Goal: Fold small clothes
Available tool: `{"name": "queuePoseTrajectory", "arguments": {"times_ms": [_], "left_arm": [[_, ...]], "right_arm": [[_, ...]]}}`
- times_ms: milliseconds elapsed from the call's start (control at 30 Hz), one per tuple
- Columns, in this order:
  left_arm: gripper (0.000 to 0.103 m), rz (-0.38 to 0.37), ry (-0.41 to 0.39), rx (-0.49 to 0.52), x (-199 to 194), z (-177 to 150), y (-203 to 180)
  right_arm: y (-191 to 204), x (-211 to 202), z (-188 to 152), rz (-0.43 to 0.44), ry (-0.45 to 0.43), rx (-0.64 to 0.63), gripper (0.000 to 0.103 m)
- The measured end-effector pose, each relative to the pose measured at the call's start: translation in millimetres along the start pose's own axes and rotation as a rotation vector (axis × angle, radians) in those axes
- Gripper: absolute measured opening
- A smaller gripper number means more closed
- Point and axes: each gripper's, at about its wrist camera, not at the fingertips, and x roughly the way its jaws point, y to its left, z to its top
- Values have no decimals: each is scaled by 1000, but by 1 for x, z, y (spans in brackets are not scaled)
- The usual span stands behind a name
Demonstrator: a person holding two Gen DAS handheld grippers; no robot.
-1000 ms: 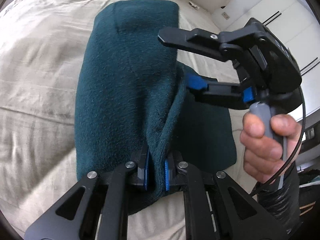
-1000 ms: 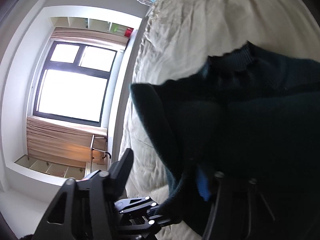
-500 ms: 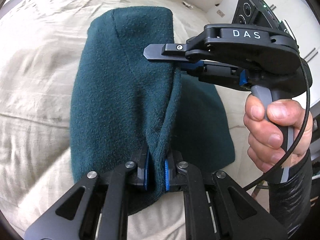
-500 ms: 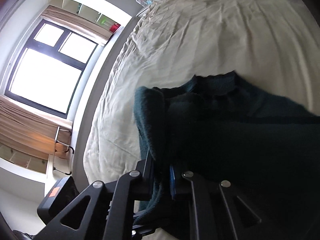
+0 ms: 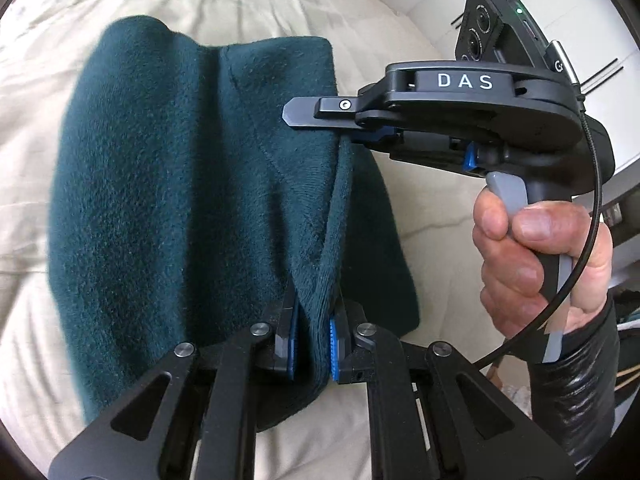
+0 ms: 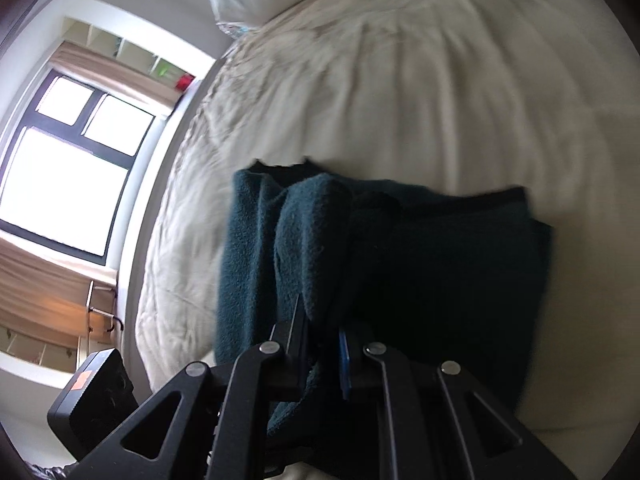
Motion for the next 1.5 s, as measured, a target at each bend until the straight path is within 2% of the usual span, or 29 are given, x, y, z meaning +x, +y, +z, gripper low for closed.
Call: {"name": "queuePoseTrajectory", "arguments": {"times_ms": [233, 467, 567, 667, 700, 733, 800, 867, 1000, 1067, 1200, 1300, 1367, 1400, 1500], "left_arm": [[10, 13, 23, 21, 25, 14, -33], [11, 39, 24, 32, 44, 16, -62], [21, 46, 33, 35, 54, 11, -60], [25, -9, 35, 30, 46, 4, -60], [31, -55, 54, 33, 37, -1, -57], [41, -88, 63, 40, 27, -6, -54], [60, -117, 29, 52, -2, -18, -42], [60, -124, -27, 57, -28, -26, -25], [60, -68, -163, -2, -74, -22, 30], [60, -39, -185, -41, -82, -17, 54], [60, -11, -198, -50, -88, -18, 72], [60, -1, -182, -52, -70, -30, 74], [60, 11, -181, -42, -57, -34, 67], [60, 14, -183, -34, -57, -34, 66], [60, 14, -182, -28, -51, -31, 62]], "right_arm": [[-48, -17, -1, -12, -14, 46, 13], [-77, -26, 0, -13, -3, 70, 13], [-89, -19, 1, -17, 7, 92, 13], [-97, -14, -1, 3, 9, 114, 13], [-100, -14, -2, 16, 6, 119, 13], [-101, -15, -3, 26, 8, 119, 14], [-104, -18, -5, 43, 6, 129, 16], [-106, -21, -8, 58, 5, 149, 23], [-101, -35, -31, 115, -1, 160, 35], [-93, -40, -48, 127, -3, 155, 41], [-77, -42, -87, 83, 23, 143, 42], [-71, -41, -107, 56, 30, 137, 39], [-71, -40, -113, 8, 28, 121, 14], [-72, -40, -115, -15, 24, 120, 14], [-81, -47, -118, 5, -14, 158, 12]]}}
